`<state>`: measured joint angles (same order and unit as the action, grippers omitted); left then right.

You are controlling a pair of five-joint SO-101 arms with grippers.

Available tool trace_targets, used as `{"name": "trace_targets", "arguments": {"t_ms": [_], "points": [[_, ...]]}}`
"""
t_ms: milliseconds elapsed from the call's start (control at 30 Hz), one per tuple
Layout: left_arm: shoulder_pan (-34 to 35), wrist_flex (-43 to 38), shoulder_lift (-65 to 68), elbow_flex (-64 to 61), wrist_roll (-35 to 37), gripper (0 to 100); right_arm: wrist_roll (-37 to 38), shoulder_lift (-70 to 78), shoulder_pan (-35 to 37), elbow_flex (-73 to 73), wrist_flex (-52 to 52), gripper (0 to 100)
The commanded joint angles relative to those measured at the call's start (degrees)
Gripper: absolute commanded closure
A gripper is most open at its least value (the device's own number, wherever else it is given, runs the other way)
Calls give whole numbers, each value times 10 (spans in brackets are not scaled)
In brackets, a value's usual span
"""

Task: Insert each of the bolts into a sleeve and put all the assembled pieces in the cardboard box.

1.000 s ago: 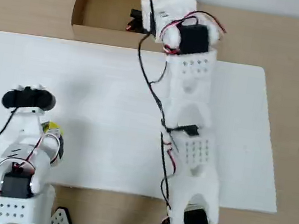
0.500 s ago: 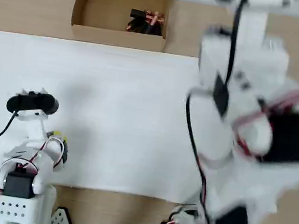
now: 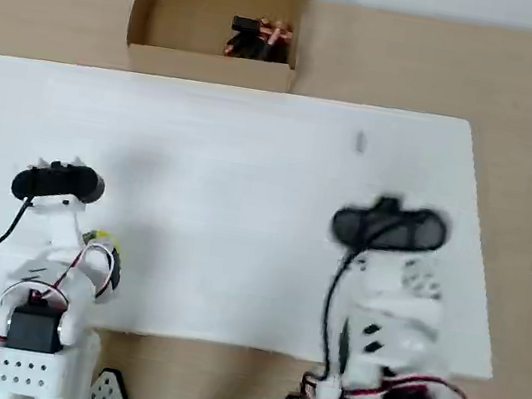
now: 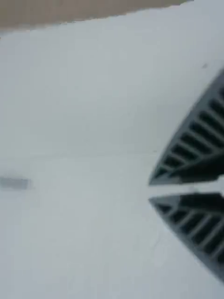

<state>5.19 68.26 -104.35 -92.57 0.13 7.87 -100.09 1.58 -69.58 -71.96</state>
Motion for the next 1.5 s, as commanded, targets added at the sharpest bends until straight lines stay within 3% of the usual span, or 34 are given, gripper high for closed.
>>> {"name": "trace_targets", "arguments": {"t_ms": [0,167,400,1467], "points": [[-3,-9,-5,3,4,994,31,-87,-11,-115,25,989],[-3,-9,-5,3,4,994,-12,-69,-12,-143,24,989],[-3,-9,-5,3,4,994,-15,-99,-13,-250,25,989],[-3,-9,-5,3,4,994,-12,-98,-13,-246,23,989]]}}
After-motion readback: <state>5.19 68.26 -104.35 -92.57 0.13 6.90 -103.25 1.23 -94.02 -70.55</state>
